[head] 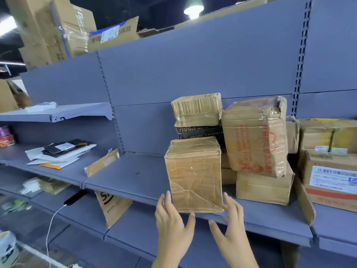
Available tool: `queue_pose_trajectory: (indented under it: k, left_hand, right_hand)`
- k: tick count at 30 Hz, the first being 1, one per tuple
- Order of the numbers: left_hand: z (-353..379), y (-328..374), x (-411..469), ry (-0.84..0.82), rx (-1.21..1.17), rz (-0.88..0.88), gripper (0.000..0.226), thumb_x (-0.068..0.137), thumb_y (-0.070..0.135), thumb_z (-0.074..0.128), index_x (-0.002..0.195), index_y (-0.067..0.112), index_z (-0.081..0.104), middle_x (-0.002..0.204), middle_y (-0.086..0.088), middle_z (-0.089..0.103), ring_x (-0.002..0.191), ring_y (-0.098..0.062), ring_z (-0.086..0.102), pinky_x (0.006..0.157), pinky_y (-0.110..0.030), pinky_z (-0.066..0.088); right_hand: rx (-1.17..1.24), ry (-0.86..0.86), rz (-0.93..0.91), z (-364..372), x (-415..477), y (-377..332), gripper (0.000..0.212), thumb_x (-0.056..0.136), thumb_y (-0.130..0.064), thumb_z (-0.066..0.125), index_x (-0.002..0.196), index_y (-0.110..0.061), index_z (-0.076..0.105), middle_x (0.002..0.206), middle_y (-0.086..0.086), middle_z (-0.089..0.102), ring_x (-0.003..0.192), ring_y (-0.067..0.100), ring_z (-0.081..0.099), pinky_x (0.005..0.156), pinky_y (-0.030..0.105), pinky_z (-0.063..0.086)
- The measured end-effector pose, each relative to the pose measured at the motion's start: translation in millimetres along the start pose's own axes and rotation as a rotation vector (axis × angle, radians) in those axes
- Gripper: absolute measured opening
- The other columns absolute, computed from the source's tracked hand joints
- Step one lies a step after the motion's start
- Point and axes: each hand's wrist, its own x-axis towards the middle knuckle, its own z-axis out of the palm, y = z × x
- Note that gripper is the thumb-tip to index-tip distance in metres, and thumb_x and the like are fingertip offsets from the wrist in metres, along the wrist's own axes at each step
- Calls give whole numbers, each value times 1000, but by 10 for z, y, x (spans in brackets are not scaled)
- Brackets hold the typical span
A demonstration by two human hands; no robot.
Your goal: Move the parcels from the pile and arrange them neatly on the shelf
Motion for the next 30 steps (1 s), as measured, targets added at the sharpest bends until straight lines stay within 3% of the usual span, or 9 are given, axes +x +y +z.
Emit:
queue_pose_trajectory:
  k: [4,8,12,14,19,21,24,27,30]
  left_hand:
    - [134,79,127,53,-155,43,93,83,34,70,150,13,8,151,-12,12,136,-24,15,111,-37,19]
    - [20,349,384,247,-286,224,96,70,57,64,145,15,20,146,-12,22,136,-21,19,110,-40,17]
    - [-238,629,834,388,-344,325,92,70,58,58,142,11,24,140,1,21,132,-5,15,111,-42,19]
    - [-381,727,1091,384,-390,318,91,71,60,55,143,14,24,137,8,20,131,-4,17,113,-42,20]
    - [-643,905,1723,240,-740,63,83,77,64,58,142,29,20,137,13,29,133,-5,28,107,-33,26]
    - [-695,930,1961,203,-858,-103,66,90,56,52,142,25,26,133,10,35,127,-10,37,101,-32,31]
    - [-723,933,2232,153,-907,-226,36,94,54,45,118,28,45,113,7,46,102,-11,49,90,-32,39]
    - [-745,981,2373,66,-1020,-335,58,90,60,49,137,26,41,126,1,49,118,-19,50,95,-37,42]
    - [-798,1030,2535,-8,-1076,-402,69,85,65,51,139,23,43,131,-3,51,121,-24,50,93,-39,44]
  right_hand:
    - [-161,174,-3,-254,102,0,75,86,-5,68,138,-36,22,137,-11,29,128,4,27,107,31,27]
    - [-300,427,-26,-527,431,-151,73,81,-1,71,144,-10,35,144,11,32,133,24,23,105,20,10]
    - [-333,546,-142,-571,757,-435,62,81,1,70,137,-1,44,138,18,37,127,30,26,107,27,12]
    - [-342,513,-257,-474,851,-571,54,80,-2,68,131,1,50,131,12,40,122,23,30,107,16,12]
    - [-181,77,-318,-246,1067,-865,46,94,-20,53,139,-20,41,144,-15,28,135,-8,16,106,3,10]
    - [-140,-50,-271,-162,1258,-1000,57,98,-30,50,149,-25,24,154,-17,15,142,-5,5,112,10,7]
    - [-24,-163,-133,-103,1675,-1263,67,97,-36,49,153,-23,14,160,-11,9,148,5,2,116,26,10]
    - [-21,-135,-90,-63,2123,-1442,65,97,-36,49,152,-17,19,162,1,9,150,17,-1,119,37,9]
    - [-81,-49,37,3,2539,-1484,68,97,-37,48,152,-14,17,162,9,-8,147,27,-20,118,44,0]
